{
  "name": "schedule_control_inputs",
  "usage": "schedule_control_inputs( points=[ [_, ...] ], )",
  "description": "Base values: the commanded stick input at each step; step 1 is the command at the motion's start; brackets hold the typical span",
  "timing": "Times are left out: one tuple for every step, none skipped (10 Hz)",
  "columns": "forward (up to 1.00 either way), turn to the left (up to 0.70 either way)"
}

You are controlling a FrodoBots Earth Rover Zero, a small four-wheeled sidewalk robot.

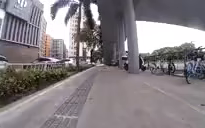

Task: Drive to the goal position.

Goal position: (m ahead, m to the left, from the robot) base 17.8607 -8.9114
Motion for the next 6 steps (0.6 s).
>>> schedule_control_inputs(
  points=[
    [0.45, 0.0],
    [0.45, 0.0],
    [0.45, 0.0],
    [0.45, 0.0],
    [0.45, 0.0],
    [0.45, 0.0]
  ],
)
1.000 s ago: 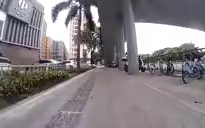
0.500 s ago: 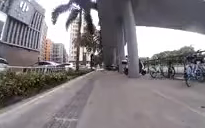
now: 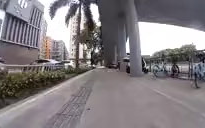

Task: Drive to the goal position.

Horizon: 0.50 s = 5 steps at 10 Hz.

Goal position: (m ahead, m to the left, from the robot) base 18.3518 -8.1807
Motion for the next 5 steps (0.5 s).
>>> schedule_control_inputs(
  points=[
    [0.45, 0.0],
    [0.45, 0.0],
    [0.45, 0.0],
    [0.45, 0.0],
    [0.45, 0.0]
  ],
)
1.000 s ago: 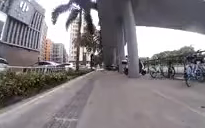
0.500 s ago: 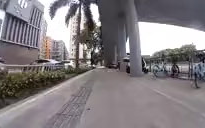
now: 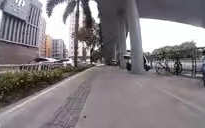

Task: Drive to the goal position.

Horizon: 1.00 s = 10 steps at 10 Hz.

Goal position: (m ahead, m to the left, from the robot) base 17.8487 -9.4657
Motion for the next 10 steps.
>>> schedule_control_inputs(
  points=[
    [0.45, 0.0],
    [0.45, 0.0],
    [0.45, 0.0],
    [0.45, 0.0],
    [0.45, 0.0],
    [0.45, 0.0],
    [0.45, 0.0],
    [0.45, 0.0],
    [0.45, 0.0],
    [0.45, 0.0]
  ],
)
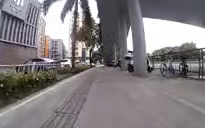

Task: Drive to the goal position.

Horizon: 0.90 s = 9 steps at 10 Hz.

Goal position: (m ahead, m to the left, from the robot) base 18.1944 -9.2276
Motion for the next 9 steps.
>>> schedule_control_inputs(
  points=[
    [0.45, 0.0],
    [0.45, 0.0],
    [0.45, 0.0],
    [0.45, 0.0],
    [0.45, 0.0],
    [0.45, 0.0],
    [0.45, 0.0],
    [0.45, 0.0],
    [0.45, 0.0]
  ],
)
